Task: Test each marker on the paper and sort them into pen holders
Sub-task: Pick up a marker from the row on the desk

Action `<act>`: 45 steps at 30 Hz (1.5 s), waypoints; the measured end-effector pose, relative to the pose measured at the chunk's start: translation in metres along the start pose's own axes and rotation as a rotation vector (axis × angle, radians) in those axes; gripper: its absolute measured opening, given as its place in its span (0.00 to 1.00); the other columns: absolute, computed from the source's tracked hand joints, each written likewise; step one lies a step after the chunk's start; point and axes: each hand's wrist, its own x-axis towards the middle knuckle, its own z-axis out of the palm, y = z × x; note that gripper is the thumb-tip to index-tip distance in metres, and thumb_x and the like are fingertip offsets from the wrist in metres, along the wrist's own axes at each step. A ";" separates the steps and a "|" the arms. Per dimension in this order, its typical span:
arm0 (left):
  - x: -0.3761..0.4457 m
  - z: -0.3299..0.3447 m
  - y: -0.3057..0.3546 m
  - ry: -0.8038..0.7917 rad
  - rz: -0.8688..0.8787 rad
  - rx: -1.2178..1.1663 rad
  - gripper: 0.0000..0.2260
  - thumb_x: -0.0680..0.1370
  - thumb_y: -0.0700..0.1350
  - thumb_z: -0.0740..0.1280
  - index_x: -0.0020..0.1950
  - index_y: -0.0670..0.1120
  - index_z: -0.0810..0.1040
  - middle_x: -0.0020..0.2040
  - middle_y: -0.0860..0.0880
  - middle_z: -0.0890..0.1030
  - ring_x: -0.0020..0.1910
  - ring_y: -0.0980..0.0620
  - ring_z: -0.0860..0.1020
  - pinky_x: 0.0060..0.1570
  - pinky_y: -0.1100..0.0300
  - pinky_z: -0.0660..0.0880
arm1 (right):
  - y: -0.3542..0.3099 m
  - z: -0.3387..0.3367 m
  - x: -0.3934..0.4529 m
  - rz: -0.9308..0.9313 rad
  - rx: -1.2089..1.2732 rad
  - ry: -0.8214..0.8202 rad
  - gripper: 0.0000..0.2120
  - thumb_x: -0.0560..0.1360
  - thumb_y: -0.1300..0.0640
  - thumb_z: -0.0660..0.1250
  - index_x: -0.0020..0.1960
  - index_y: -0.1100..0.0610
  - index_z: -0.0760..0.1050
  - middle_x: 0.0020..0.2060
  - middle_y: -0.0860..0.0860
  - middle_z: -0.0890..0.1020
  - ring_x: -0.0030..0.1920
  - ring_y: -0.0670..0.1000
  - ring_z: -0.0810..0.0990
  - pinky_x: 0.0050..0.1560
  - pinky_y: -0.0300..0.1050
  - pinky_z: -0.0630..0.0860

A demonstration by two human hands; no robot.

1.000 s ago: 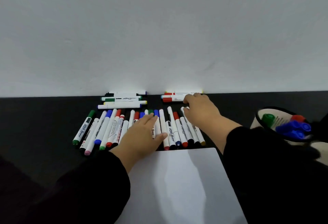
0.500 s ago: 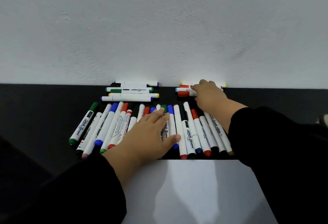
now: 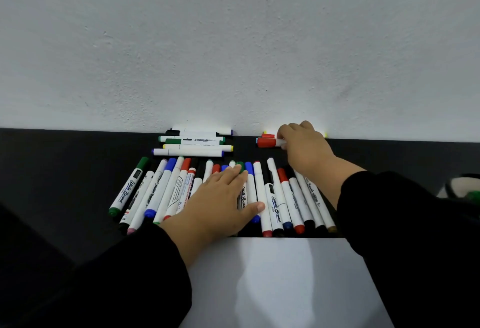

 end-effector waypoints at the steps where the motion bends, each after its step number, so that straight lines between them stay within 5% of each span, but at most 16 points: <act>1: -0.002 -0.003 0.002 0.019 0.002 -0.018 0.33 0.77 0.64 0.52 0.77 0.51 0.47 0.78 0.54 0.46 0.76 0.55 0.46 0.72 0.59 0.45 | -0.004 -0.005 -0.006 -0.018 0.024 0.014 0.12 0.78 0.63 0.58 0.61 0.58 0.69 0.56 0.54 0.75 0.58 0.55 0.67 0.50 0.48 0.68; 8: -0.046 -0.030 0.023 0.243 -0.180 -0.519 0.26 0.79 0.59 0.55 0.75 0.51 0.58 0.73 0.52 0.65 0.70 0.53 0.64 0.63 0.58 0.62 | -0.042 -0.042 -0.079 -0.114 0.108 0.028 0.19 0.77 0.65 0.58 0.65 0.52 0.69 0.59 0.48 0.74 0.60 0.53 0.65 0.54 0.44 0.63; 11: -0.081 -0.036 0.030 0.290 -0.231 -0.662 0.19 0.81 0.54 0.56 0.71 0.50 0.68 0.60 0.50 0.76 0.57 0.53 0.73 0.51 0.62 0.66 | -0.062 -0.058 -0.117 -0.141 0.111 0.028 0.22 0.77 0.64 0.60 0.68 0.49 0.67 0.62 0.46 0.72 0.63 0.52 0.63 0.57 0.43 0.62; 15: -0.130 -0.035 0.034 0.270 -0.270 -0.715 0.13 0.81 0.52 0.57 0.53 0.48 0.78 0.43 0.50 0.78 0.36 0.57 0.71 0.36 0.62 0.67 | -0.083 -0.074 -0.162 -0.168 0.121 0.086 0.20 0.78 0.61 0.60 0.68 0.48 0.67 0.63 0.45 0.72 0.63 0.51 0.63 0.57 0.43 0.62; 20: -0.175 -0.032 0.036 0.260 -0.293 -0.801 0.11 0.80 0.54 0.58 0.50 0.51 0.78 0.46 0.55 0.79 0.42 0.59 0.73 0.38 0.64 0.69 | -0.103 -0.076 -0.199 -0.176 0.183 0.186 0.18 0.77 0.64 0.63 0.63 0.49 0.74 0.57 0.45 0.76 0.59 0.53 0.67 0.55 0.44 0.62; 23: -0.195 -0.026 0.036 0.264 -0.317 -0.898 0.09 0.79 0.53 0.60 0.45 0.53 0.77 0.48 0.51 0.81 0.50 0.53 0.77 0.42 0.59 0.71 | -0.113 -0.064 -0.215 -0.190 0.247 0.310 0.15 0.67 0.68 0.74 0.50 0.54 0.81 0.42 0.48 0.82 0.46 0.59 0.76 0.42 0.49 0.70; 27: -0.214 -0.022 0.035 0.298 -0.383 -1.050 0.08 0.79 0.50 0.62 0.40 0.57 0.76 0.47 0.53 0.81 0.51 0.53 0.77 0.38 0.65 0.68 | -0.128 -0.055 -0.235 -0.175 0.375 0.381 0.09 0.71 0.64 0.71 0.50 0.56 0.81 0.43 0.50 0.82 0.44 0.59 0.75 0.41 0.52 0.74; 32: -0.232 -0.016 0.028 0.353 -0.424 -1.186 0.04 0.78 0.49 0.63 0.46 0.55 0.78 0.45 0.55 0.82 0.49 0.57 0.77 0.38 0.66 0.67 | -0.136 -0.051 -0.252 0.100 0.523 0.315 0.15 0.74 0.51 0.69 0.60 0.52 0.78 0.56 0.48 0.75 0.58 0.51 0.64 0.52 0.36 0.58; 36: -0.237 -0.010 0.019 0.377 -0.459 -1.237 0.05 0.78 0.49 0.64 0.43 0.56 0.77 0.43 0.56 0.82 0.46 0.59 0.77 0.41 0.66 0.69 | -0.138 -0.051 -0.257 0.308 0.724 0.238 0.21 0.72 0.47 0.71 0.63 0.50 0.74 0.59 0.47 0.69 0.62 0.49 0.64 0.54 0.35 0.61; 41: -0.234 -0.005 0.011 0.352 -0.447 -1.247 0.04 0.78 0.49 0.64 0.43 0.56 0.77 0.41 0.56 0.82 0.45 0.60 0.78 0.45 0.64 0.70 | -0.141 -0.058 -0.249 0.485 1.158 0.043 0.25 0.73 0.50 0.71 0.67 0.48 0.68 0.51 0.45 0.74 0.45 0.43 0.73 0.41 0.32 0.69; 45: -0.228 -0.005 0.007 0.277 -0.415 -1.216 0.06 0.78 0.48 0.64 0.42 0.56 0.77 0.37 0.58 0.82 0.45 0.60 0.78 0.45 0.64 0.70 | -0.145 -0.052 -0.244 0.664 1.619 0.018 0.26 0.71 0.58 0.73 0.67 0.55 0.68 0.38 0.49 0.76 0.37 0.47 0.72 0.41 0.41 0.71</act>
